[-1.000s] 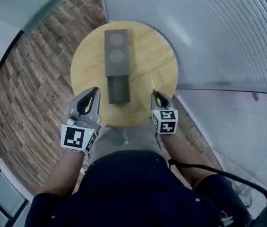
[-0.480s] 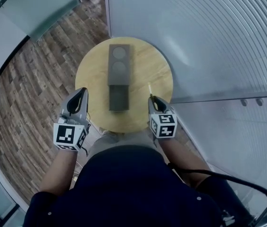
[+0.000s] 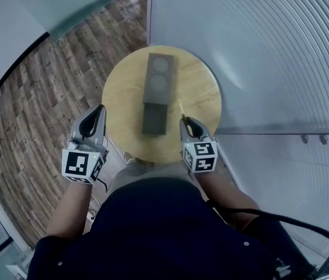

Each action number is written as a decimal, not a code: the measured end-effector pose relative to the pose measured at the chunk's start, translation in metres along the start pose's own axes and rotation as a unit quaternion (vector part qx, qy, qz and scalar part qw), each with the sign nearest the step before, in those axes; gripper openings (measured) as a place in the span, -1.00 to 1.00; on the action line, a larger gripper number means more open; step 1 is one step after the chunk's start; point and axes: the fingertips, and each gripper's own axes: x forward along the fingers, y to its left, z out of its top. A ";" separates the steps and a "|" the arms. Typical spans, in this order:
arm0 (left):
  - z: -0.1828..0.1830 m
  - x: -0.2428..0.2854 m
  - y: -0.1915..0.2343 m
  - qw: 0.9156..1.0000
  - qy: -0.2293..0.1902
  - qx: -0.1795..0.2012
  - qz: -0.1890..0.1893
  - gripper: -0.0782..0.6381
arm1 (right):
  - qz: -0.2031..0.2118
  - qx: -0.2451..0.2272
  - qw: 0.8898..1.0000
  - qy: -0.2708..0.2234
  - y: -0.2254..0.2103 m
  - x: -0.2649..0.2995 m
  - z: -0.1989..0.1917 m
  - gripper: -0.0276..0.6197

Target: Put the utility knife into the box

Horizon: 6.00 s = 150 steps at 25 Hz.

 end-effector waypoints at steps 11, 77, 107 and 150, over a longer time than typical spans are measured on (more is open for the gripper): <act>-0.005 -0.038 0.029 0.996 0.000 -0.031 0.080 -0.77 | 0.056 -0.016 0.998 0.018 0.031 0.020 0.000 -0.71; -0.139 0.021 0.042 0.991 0.103 -0.078 0.023 -0.77 | 0.072 0.034 0.983 0.166 0.075 0.130 -0.092 -0.60; -0.023 0.017 0.032 0.999 -0.001 -0.035 -0.006 -0.77 | 0.019 0.032 0.999 0.016 0.032 0.064 0.031 -0.71; 0.050 0.017 0.005 0.998 -0.051 0.028 -0.011 -0.77 | 0.036 -0.030 0.983 -0.176 0.004 -0.038 0.126 -0.89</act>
